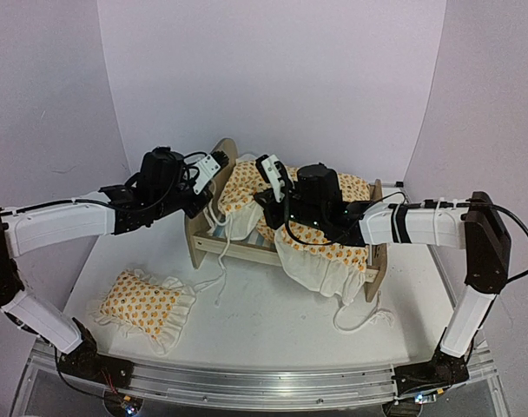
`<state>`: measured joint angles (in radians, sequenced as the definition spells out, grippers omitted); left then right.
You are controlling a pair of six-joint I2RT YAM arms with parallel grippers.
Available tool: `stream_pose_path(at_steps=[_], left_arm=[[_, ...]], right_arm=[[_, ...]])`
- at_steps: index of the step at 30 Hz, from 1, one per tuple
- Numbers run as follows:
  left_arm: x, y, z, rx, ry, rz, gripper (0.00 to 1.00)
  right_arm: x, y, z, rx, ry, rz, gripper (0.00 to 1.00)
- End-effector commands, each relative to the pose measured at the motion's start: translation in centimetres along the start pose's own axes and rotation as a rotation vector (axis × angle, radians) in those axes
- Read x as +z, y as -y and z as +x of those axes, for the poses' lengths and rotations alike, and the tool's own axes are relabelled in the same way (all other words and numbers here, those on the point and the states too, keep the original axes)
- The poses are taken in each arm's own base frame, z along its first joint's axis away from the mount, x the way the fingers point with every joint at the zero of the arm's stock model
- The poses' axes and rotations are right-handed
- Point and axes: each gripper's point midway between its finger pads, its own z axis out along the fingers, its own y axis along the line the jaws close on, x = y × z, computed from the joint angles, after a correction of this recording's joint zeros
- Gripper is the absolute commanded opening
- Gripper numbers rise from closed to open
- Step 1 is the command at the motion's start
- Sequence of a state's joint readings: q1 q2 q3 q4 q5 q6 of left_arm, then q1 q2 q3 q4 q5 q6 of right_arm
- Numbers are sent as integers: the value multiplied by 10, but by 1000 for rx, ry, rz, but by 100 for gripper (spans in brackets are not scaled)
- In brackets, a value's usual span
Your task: Set up the pet bed
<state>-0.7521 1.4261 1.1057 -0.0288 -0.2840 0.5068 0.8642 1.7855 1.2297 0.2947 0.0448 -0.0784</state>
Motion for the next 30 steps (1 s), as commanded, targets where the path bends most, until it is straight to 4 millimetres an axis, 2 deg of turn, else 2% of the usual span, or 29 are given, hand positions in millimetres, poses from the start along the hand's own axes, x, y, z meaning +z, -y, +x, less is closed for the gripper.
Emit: stream_pose_path(at_steps=[1,3,5,9,13,18,21,26,28,30], left_arm=[[14,8,29,84,-119,-50,0],[18,7,38,109,-157,-75,0],[18,3,39,121,-170,-97,0],[12,-5,22,105,-129,-111,0],[7,-4,9,109,-96,-86,0],[15,5,23,188,-184,-68,0],[19,11,40,235,-262,-64,0],[22,24,62,205,-313,-42,0],[22,22,59,197,-313,-58,0],[19,12,41,177,-278,-84,0]], right_arm=[[-15,6,-37,4,90,12,0],[-16,6,-37,1,90,12,0],[-16,5,-37,0,92,9,0],[-16,6,-36,-1,89,9,0],[-15,5,-35,-1,87,8,0],[-15,5,-33,-2,82,7,0],[-15,5,-33,-3,83,6,0],[-15,4,-34,-2,85,3,0],[-15,3,-34,-2,84,-3,0],[-15,3,-33,-2,83,-4,0]])
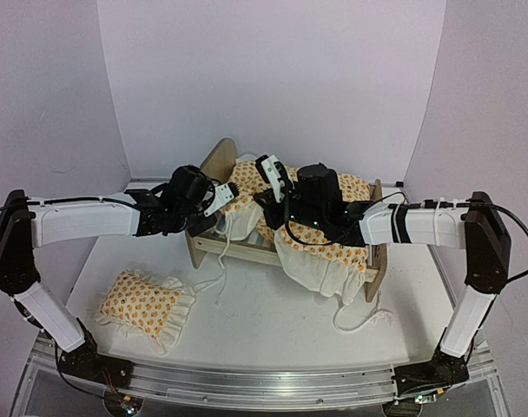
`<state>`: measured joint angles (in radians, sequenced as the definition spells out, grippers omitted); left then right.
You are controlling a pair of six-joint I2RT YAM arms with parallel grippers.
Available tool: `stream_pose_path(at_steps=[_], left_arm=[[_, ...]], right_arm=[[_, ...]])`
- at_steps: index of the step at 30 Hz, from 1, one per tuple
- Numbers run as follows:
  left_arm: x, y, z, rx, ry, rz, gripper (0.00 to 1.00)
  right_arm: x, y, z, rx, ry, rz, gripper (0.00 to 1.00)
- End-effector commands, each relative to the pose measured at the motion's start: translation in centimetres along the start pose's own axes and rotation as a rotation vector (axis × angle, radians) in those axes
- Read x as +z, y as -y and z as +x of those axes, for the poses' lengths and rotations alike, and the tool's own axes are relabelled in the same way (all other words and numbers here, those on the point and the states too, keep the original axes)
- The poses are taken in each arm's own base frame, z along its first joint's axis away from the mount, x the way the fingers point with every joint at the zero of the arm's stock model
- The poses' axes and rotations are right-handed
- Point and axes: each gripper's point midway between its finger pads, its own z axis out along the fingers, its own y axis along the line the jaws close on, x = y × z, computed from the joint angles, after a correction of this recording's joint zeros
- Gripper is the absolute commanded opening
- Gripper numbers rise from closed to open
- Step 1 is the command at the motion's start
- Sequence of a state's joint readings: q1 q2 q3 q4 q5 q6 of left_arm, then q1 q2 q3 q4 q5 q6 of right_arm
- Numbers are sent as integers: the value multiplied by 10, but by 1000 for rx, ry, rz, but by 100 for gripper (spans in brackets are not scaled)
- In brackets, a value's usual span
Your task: Set up the pet bed
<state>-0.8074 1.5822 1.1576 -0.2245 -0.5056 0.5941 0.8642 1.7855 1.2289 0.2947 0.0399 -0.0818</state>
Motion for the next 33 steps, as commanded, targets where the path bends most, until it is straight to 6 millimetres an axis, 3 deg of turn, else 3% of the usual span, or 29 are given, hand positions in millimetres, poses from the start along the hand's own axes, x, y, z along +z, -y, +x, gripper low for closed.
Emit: stream_pose_path(at_steps=[1,4,7,13,22,25,31,32,33], left_arm=[[-17,-32,-28,-66,59,-73,0],[-30,-55,-57,-56,129,-97,0],[-29,-59,-66,-32,140,-103,0],[-3,-19,-31,-37,47,-29,0],[14,14,18,-34,-82,-8,0],[10,13,16,-76,-71,2,12],[-24,6,-13,-228,60,117,52],[-33,4,-18,-262,88,137,66],[-42,2,-23,-302,116,160,71]], right_arm=[[-15,4,-32,0,82,1,0],[-16,5,-34,-1,86,8,0],[-16,5,-36,2,88,10,0],[-16,4,-34,2,85,1,0],[-14,4,-31,-1,79,1,0],[-14,3,-32,1,81,-1,0],[-13,4,-35,6,87,-1,0],[-13,3,-37,8,91,-3,0],[-13,4,-39,11,94,-2,0]])
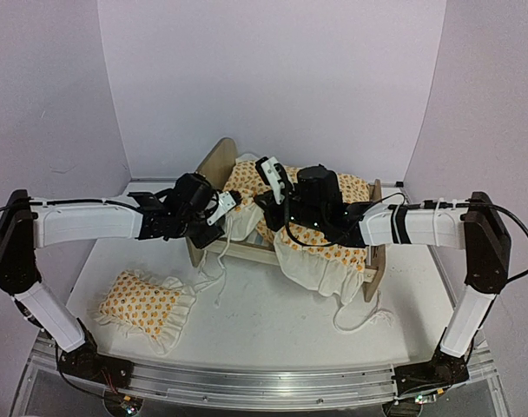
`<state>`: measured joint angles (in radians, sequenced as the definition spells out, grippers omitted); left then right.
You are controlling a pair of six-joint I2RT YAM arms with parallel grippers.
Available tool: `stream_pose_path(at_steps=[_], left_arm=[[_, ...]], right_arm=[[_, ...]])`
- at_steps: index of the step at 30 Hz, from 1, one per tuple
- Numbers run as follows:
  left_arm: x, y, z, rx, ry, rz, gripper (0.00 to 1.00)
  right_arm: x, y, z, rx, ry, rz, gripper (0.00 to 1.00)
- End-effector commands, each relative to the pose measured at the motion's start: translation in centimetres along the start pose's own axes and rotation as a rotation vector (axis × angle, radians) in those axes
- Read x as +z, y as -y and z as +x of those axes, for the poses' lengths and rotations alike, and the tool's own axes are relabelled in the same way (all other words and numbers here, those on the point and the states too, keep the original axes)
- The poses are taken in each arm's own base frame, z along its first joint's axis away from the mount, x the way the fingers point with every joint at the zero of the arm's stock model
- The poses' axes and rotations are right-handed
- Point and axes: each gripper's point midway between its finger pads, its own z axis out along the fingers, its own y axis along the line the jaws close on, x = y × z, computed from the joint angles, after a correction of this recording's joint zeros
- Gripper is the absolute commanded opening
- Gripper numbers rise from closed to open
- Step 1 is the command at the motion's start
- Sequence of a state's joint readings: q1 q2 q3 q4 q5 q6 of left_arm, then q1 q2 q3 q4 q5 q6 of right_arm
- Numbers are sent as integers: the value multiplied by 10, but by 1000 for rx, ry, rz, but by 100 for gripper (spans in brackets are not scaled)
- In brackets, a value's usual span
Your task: Set up the pet bed
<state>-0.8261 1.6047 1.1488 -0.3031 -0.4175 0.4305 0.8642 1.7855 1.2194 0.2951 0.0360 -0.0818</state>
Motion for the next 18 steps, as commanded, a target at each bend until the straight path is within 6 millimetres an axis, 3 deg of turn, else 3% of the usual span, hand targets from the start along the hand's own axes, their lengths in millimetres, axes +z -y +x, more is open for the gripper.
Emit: stream_pose_path(at_steps=[1,5,8,13,18], left_arm=[[-58,-26,-38,-228,187,61,74],[-94,-22,-42,-461,287,216,78],[-103,-18,-22,-678,288,314,78],[-96,13,12,-1017,273,478,69],[-65,35,38,-1273,243,503,53]], right_arm=[[-14,5,-45,14,107,3,0],[-12,8,-46,29,105,23,0],[-10,10,-45,39,100,32,0],[-9,10,-45,52,95,31,0],[-8,7,-46,69,96,16,0]])
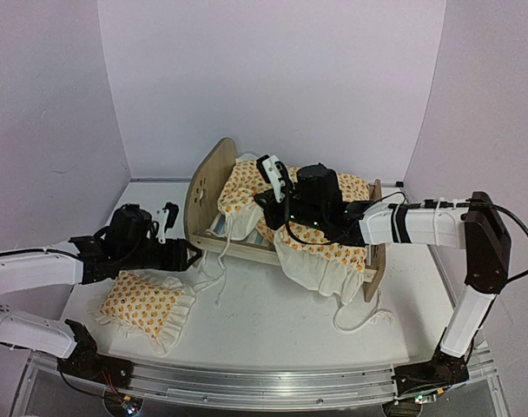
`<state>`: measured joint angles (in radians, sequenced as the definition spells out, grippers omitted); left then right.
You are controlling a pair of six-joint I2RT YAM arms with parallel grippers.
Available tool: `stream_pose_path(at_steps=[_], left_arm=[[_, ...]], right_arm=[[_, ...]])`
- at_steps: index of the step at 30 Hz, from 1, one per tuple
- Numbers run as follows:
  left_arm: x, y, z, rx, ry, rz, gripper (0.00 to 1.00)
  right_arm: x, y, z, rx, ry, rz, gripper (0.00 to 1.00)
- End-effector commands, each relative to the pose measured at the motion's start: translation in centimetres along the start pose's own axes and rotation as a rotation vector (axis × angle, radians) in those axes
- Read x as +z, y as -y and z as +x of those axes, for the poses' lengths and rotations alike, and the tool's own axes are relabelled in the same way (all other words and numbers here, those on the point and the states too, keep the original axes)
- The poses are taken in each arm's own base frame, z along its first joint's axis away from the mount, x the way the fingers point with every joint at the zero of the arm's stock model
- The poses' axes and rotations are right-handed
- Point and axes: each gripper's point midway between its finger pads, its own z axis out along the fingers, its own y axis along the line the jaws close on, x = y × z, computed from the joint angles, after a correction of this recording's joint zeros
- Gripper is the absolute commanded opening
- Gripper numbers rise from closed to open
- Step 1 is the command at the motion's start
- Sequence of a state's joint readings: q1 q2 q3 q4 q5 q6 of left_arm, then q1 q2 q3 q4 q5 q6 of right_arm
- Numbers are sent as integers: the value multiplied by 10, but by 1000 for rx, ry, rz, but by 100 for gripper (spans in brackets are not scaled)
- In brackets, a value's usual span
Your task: Set up the pet bed
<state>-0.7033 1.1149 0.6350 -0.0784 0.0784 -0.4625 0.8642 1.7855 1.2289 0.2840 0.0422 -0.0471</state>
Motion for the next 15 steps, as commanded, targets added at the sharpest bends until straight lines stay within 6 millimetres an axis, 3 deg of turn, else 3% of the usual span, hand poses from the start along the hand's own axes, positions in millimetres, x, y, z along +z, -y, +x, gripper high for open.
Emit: stream_pose_path(at_steps=[1,5,9,12,15], left_arm=[[18,2,-3,-303,73,62,52],[35,-14,4,-234,115,-85,49],[49,-15,-3,-132,158,-191,47],[61,-26,6,-139,153,-266,37],[69,-39,16,-146,163,-344,35]], right_arm=[[-8,4,-45,38,98,3,0],[-7,3,-43,44,95,-6,0],[-7,0,-44,43,96,-18,0],[-7,0,-44,43,94,-22,0],[-6,0,-43,43,92,-21,0]])
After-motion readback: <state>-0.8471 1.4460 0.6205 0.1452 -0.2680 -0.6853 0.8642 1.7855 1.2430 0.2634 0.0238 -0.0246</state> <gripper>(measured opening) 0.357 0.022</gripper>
